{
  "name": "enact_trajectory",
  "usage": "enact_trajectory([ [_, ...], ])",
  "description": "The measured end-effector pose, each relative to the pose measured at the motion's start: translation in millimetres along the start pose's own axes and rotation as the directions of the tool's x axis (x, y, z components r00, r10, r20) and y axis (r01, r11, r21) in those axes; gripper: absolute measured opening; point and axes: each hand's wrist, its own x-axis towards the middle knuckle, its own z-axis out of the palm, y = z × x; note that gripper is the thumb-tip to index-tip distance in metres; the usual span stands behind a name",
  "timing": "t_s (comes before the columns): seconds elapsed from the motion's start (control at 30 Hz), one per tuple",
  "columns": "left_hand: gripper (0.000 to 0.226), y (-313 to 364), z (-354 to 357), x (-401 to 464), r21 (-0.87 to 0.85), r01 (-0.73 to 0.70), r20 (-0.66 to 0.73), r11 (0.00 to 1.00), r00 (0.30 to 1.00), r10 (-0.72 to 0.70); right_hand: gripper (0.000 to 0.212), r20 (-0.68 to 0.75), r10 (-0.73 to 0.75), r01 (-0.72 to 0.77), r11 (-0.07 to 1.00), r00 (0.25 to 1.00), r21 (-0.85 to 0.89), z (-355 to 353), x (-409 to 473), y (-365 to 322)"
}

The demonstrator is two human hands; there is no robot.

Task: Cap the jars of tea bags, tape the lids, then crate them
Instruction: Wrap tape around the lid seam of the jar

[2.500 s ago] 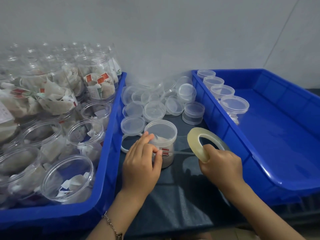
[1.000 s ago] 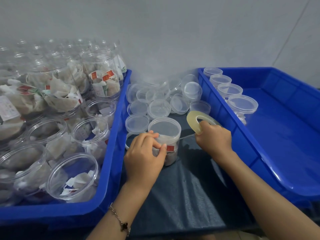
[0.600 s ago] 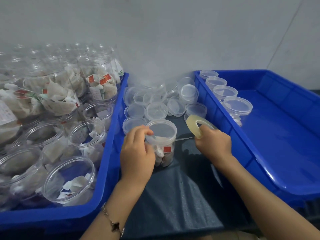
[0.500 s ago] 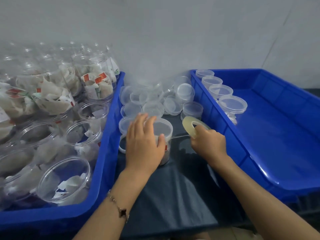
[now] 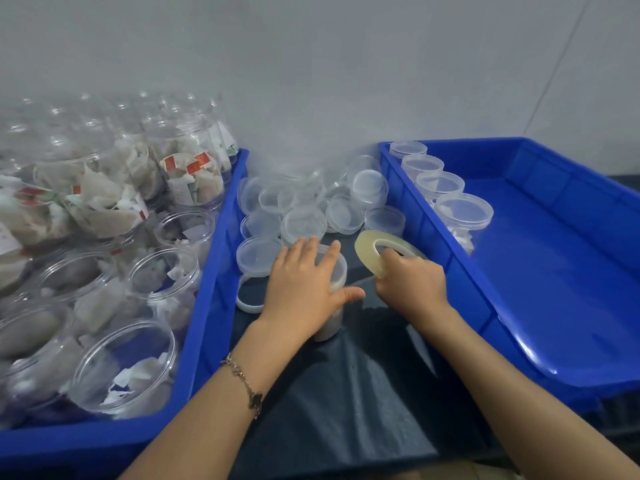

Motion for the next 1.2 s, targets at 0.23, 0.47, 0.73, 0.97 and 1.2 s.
enact_trajectory([
  [0.23,0.068,0,-3,-3,-0.145,-0.043,-0.083,0.989,0.996,0.032,0.037,-0.022,-0.118,0.119,0.993,0.993,0.002,7,27,-6],
  [0.47,0.053,7,-6,0,-0.212,-0.001,-0.116,0.977,0.993,-0.024,0.030,0.106,-0.105,0.089,0.985,0.989,0.151,20,41,-20],
  [0.73,0.046,1,-16,3,-0.411,-0.056,-0.059,0.910,0.998,0.035,0.025,0.036,-0.234,0.230,0.969,0.972,0.085,13,27,-24],
  [0.97,0.088,12,-10,1,-0.034,0.058,0.002,0.998,0.998,-0.058,0.024,0.119,-0.142,0.138,0.990,0.983,0.042,11,22,-28],
  [1.2,0.068,23,-28,-3,0.099,0.122,0.070,0.988,0.989,-0.129,0.034,-0.206,-0.355,0.381,0.919,0.912,0.105,-8,13,-2],
])
